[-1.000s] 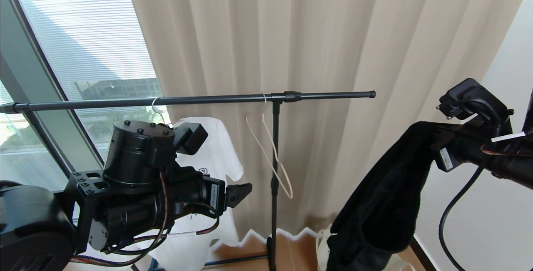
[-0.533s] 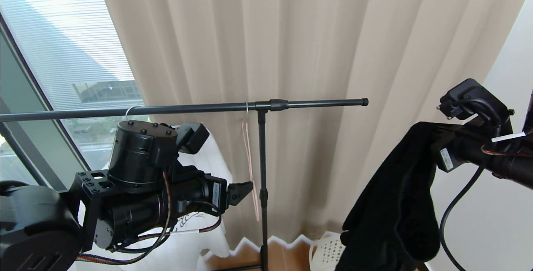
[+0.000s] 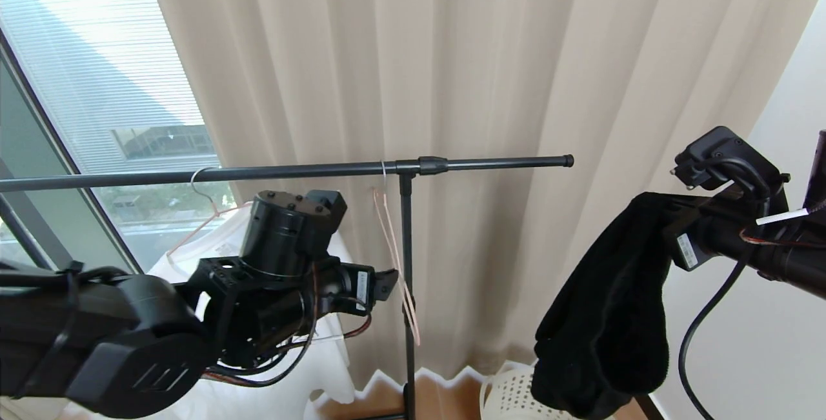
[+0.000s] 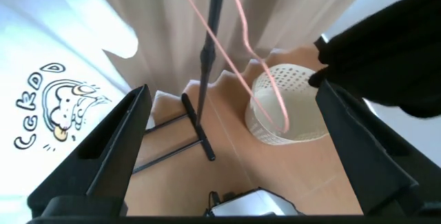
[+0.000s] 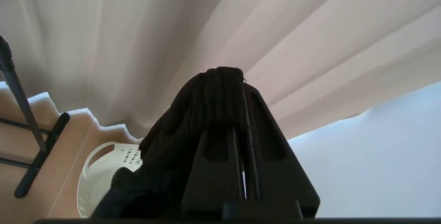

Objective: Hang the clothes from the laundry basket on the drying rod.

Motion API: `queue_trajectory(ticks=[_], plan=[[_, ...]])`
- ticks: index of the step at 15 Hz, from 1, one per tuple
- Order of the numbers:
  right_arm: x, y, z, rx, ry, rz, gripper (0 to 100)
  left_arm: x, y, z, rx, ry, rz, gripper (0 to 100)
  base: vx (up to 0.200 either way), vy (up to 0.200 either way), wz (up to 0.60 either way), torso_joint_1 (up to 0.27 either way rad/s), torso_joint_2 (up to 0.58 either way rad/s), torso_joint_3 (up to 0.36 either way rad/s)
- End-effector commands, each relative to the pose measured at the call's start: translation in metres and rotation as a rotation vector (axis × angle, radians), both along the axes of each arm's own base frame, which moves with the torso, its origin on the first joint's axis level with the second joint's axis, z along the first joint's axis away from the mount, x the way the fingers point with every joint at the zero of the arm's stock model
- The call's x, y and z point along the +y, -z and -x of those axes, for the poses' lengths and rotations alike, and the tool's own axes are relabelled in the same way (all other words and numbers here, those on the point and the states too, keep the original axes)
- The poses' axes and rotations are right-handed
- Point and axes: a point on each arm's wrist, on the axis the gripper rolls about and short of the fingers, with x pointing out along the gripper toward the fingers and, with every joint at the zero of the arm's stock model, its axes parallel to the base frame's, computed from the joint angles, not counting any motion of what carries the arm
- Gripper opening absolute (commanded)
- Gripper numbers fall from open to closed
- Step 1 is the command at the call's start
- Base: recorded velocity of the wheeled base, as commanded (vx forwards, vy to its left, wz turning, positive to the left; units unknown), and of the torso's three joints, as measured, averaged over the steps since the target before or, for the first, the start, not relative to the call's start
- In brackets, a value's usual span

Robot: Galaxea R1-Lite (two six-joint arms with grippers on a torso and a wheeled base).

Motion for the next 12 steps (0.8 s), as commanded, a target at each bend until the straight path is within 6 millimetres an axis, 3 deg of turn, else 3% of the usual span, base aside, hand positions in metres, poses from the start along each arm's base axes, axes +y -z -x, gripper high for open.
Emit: queue_trajectory(ticks=[1, 6, 12], plan=[[0.003, 0.001, 0.0, 0.002, -0.011, 0.001, 0, -0.027, 0.028, -0.018, 0.057, -0.005, -0.021, 100, 0.0, 0.0, 0.0, 0.0, 0.0, 0.0], [0.005, 0.003, -0.001, 0.009, -0.019, 0.004, 0, -0.061, 0.054, -0.048, 0.101, -0.101, 0.079, 100, 0.0, 0.0, 0.0, 0.0, 0.0, 0.0], [0.008, 0.006, -0.003, 0.023, -0.028, 0.007, 0, -0.067, 0.07, -0.06, 0.099, -0.191, 0.069, 100, 0.0, 0.0, 0.0, 0.0, 0.0, 0.0]])
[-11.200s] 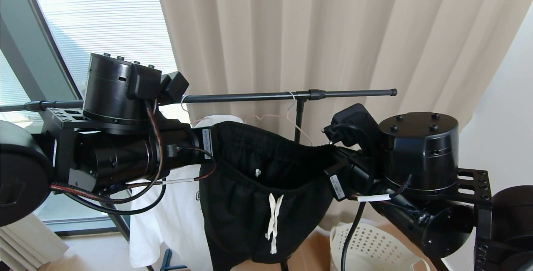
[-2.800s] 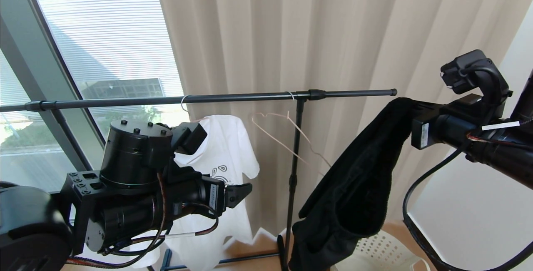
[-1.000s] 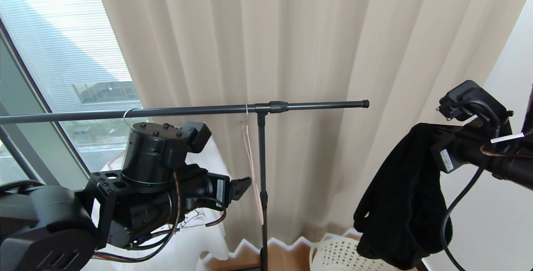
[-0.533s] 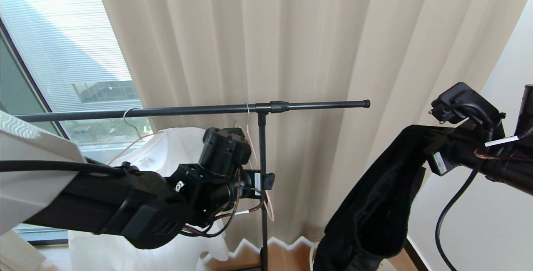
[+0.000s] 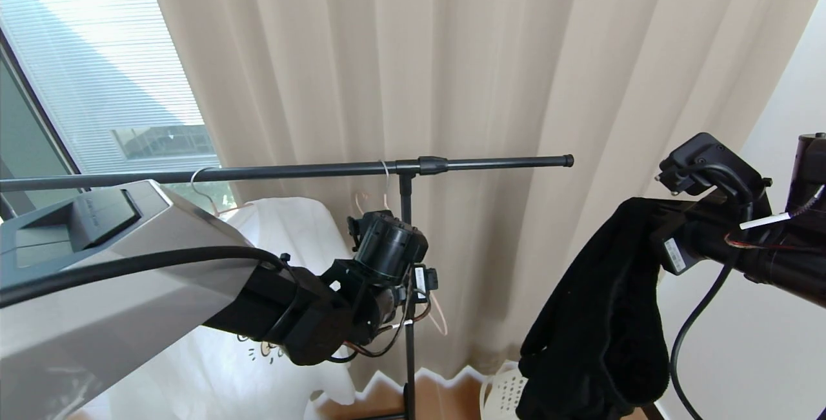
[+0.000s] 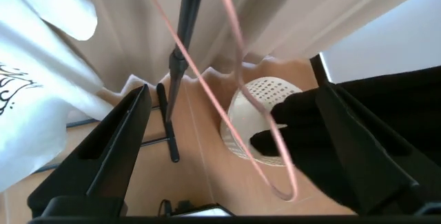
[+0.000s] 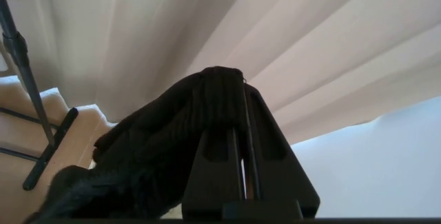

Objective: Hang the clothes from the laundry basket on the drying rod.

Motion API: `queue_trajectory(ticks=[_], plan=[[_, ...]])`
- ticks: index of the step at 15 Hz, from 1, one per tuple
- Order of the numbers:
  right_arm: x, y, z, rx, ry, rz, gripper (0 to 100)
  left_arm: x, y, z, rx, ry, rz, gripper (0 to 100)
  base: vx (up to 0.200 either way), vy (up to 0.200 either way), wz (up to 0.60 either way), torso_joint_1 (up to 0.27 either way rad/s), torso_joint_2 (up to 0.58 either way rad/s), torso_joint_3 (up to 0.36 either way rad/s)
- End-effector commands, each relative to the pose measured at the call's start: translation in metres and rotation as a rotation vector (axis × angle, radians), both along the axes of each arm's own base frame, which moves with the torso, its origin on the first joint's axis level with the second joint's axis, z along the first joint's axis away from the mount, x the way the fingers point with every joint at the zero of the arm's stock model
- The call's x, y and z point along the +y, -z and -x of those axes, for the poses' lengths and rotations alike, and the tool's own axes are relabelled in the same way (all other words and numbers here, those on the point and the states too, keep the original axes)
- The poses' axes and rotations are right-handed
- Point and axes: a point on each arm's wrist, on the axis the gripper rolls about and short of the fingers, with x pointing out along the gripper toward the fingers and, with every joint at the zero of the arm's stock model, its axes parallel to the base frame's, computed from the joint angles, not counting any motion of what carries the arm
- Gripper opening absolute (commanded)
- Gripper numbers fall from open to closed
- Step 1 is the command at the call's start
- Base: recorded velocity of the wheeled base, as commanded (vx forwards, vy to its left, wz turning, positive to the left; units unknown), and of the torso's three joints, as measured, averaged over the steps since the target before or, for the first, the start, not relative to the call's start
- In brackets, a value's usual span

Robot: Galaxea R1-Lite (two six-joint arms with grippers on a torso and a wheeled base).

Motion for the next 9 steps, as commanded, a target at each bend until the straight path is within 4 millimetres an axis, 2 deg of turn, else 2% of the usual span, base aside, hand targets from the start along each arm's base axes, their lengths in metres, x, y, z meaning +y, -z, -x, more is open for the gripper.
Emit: queue_trajectory(ticks=[1, 9], plan=[[0.0, 0.001, 0.0, 0.002, 0.0, 0.001, 0, 0.0, 0.011, -0.003, 0.015, -0.02, -0.03, 100, 0.0, 0.0, 0.0, 0.0, 0.0, 0.0], [0.0, 0.0, 0.0, -0.001, -0.002, 0.0, 0, 0.031, 0.0, -0.022, -0.023, -0.162, -0.101, 100, 0.0, 0.0, 0.0, 0.0, 0.0, 0.0]])
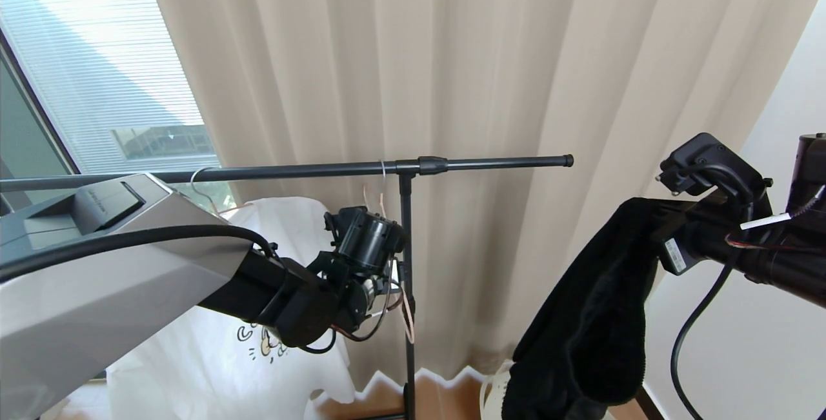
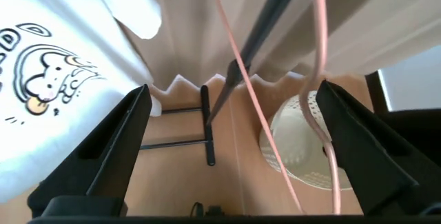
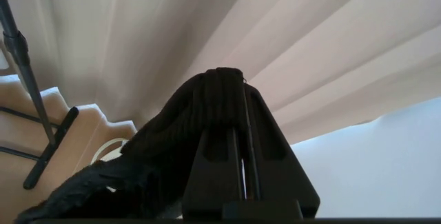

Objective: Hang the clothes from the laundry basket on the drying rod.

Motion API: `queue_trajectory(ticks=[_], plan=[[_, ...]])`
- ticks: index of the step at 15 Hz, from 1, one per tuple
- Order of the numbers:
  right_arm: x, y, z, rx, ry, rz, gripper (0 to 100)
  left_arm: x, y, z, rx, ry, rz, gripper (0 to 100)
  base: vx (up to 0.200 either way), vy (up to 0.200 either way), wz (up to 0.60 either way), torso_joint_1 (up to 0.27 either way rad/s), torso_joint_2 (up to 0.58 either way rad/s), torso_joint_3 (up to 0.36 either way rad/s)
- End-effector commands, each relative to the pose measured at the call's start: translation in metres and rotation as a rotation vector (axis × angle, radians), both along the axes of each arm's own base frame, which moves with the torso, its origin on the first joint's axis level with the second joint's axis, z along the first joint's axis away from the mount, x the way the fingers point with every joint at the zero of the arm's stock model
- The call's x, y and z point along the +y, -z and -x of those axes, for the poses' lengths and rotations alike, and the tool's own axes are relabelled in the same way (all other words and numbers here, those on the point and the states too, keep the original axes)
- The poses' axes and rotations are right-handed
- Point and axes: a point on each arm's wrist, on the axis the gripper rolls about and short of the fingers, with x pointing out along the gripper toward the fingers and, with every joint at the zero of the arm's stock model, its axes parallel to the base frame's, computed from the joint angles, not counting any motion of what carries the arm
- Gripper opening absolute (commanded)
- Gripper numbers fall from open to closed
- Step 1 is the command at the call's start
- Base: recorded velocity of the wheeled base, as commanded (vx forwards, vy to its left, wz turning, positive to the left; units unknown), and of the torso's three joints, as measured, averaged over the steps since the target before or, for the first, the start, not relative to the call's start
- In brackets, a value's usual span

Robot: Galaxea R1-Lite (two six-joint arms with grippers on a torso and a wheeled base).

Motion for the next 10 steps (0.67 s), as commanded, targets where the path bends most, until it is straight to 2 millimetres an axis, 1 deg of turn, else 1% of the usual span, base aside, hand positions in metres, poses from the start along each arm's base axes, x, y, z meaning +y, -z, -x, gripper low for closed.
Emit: queue_trajectory(ticks=[1, 4, 5, 8, 10], plan=[[0.0, 0.0, 0.0, -0.001, -0.001, 0.0, 0, 0.006, -0.004, -0.004, -0.012, -0.021, 0.004, 100, 0.0, 0.0, 0.0, 0.0, 0.0, 0.0], [0.0, 0.0, 0.0, 0.001, 0.001, 0.001, 0, 0.005, -0.007, -0.011, -0.028, -0.028, 0.014, 100, 0.0, 0.0, 0.0, 0.0, 0.0, 0.0], [0.0, 0.0, 0.0, 0.001, -0.001, 0.001, 0, 0.005, -0.005, -0.013, -0.025, -0.03, 0.008, 100, 0.0, 0.0, 0.0, 0.0, 0.0, 0.0], [0.0, 0.001, 0.0, 0.004, -0.002, 0.002, 0, 0.005, 0.005, -0.015, -0.005, -0.029, -0.013, 100, 0.0, 0.0, 0.0, 0.0, 0.0, 0.0], [0.001, 0.0, 0.001, 0.001, -0.006, 0.001, 0, 0.006, 0.018, -0.018, 0.02, -0.026, -0.04, 100, 0.0, 0.0, 0.0, 0.0, 0.0, 0.0]])
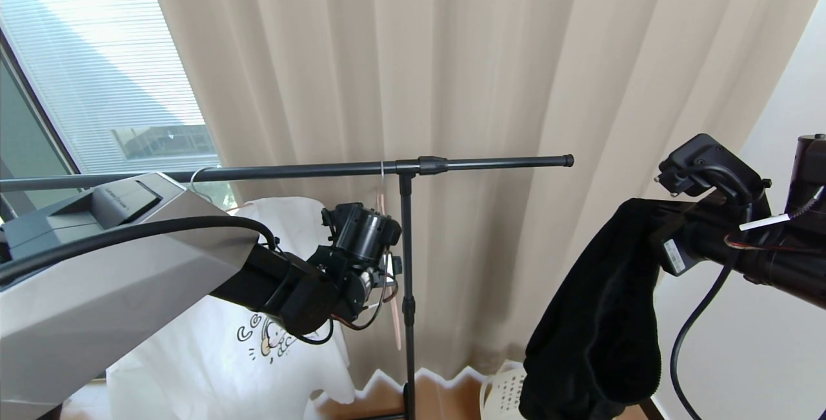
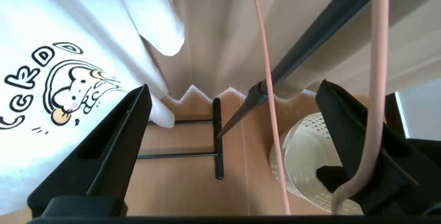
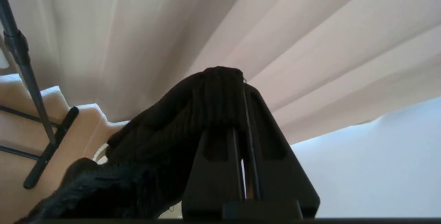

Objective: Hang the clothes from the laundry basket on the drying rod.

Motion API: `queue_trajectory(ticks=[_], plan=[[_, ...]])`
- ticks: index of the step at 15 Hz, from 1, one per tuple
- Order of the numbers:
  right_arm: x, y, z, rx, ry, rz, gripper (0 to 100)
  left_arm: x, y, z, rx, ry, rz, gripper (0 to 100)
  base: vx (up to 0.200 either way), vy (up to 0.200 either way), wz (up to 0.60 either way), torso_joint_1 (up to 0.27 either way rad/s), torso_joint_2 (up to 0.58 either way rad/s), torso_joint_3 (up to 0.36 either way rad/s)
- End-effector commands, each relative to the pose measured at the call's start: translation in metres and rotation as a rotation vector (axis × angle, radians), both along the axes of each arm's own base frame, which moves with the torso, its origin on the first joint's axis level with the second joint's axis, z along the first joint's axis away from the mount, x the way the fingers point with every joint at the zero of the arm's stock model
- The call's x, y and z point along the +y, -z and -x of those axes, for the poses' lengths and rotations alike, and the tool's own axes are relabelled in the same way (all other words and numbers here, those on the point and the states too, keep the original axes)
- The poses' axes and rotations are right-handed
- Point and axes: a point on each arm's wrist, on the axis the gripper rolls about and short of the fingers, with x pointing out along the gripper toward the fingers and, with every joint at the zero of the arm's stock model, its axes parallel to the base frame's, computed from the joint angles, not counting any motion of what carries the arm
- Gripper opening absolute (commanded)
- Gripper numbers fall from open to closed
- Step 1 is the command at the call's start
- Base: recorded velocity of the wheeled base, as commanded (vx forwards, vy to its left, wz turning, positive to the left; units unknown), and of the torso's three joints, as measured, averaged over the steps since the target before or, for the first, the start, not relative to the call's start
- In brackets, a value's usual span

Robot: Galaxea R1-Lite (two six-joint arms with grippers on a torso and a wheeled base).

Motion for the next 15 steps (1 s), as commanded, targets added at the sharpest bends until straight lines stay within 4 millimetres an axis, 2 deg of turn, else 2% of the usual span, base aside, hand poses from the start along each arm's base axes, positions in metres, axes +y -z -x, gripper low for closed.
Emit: queue_trajectory(ticks=[1, 6, 7, 15], plan=[[0.0003, -0.0005, 0.0004, -0.002, -0.003, -0.001, 0, 0.002, 0.0126, -0.004, 0.025, -0.008, -0.019, 100, 0.0, 0.0, 0.0, 0.0, 0.0, 0.0], [0.0011, 0.0, 0.0004, 0.0, -0.004, 0.001, 0, 0.0023, 0.0115, -0.0024, 0.025, -0.003, -0.024, 100, 0.0, 0.0, 0.0, 0.0, 0.0, 0.0], [0.0011, 0.0, 0.0004, 0.0, -0.004, 0.001, 0, 0.0028, 0.0115, -0.0028, 0.025, -0.004, -0.025, 0, 0.0, 0.0, 0.0, 0.0, 0.0, 0.0], [0.0017, 0.0019, 0.0008, 0.006, -0.007, 0.002, 0, 0.0067, 0.011, -0.0054, 0.018, -0.024, -0.041, 0, 0.0, 0.0, 0.0, 0.0, 0.0, 0.0]])
